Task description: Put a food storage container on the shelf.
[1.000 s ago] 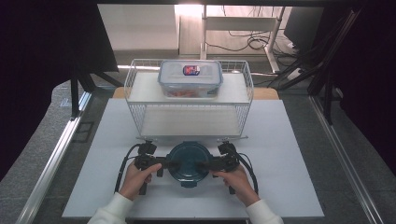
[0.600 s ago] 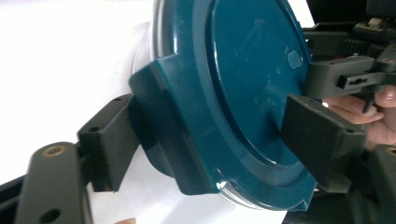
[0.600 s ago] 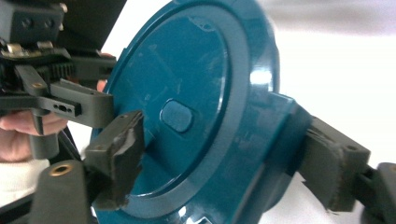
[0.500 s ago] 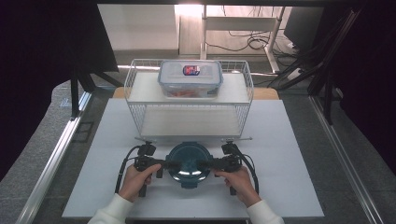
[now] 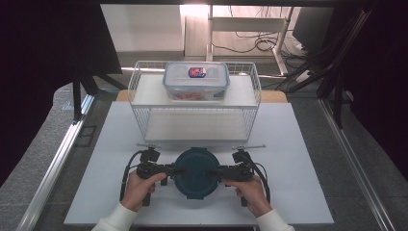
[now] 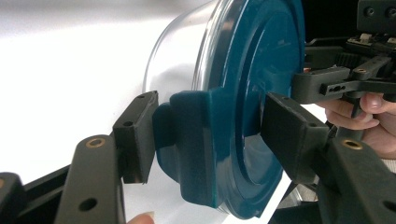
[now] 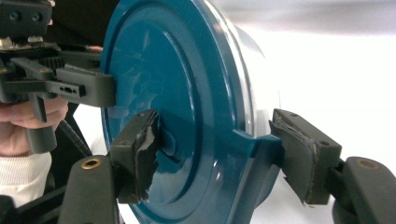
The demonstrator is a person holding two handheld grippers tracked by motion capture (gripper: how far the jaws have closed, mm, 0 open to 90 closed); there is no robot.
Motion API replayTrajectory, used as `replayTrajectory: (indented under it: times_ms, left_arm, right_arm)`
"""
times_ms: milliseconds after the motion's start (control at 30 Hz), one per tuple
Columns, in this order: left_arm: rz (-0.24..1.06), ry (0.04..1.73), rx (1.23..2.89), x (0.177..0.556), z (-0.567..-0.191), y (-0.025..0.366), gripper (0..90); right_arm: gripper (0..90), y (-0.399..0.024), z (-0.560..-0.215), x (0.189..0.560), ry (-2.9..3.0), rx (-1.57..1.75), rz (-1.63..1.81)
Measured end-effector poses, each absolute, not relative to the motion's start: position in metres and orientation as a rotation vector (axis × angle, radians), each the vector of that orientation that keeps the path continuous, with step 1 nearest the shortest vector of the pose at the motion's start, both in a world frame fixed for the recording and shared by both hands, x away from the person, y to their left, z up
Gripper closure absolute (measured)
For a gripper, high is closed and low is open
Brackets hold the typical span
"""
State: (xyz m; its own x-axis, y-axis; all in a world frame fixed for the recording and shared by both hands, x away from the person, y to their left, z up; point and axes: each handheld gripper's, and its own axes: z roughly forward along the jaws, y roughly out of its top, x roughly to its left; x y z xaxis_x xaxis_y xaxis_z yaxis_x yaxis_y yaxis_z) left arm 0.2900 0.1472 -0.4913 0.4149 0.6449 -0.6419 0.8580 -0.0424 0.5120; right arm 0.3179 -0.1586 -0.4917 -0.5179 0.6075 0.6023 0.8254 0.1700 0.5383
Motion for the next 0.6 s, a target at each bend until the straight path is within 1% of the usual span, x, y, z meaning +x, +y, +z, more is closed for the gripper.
replayTrajectory:
  times_ms: [233, 600]
  left_arm:
    - [-0.291, 1.302, 1.76, 0.2886, -0.4907, 0.148, 38.1]
    - [-0.249, 1.291, 1.773, 0.2853, -0.4835, 0.1478, 37.8]
  right_arm:
    - [33.5, -0.1562, -0.4885, 0.3163, -2.244, -1.361, -1.275]
    - [33.5, -0.1538, -0.4828, 0.3137, -2.29, -1.331, -1.309]
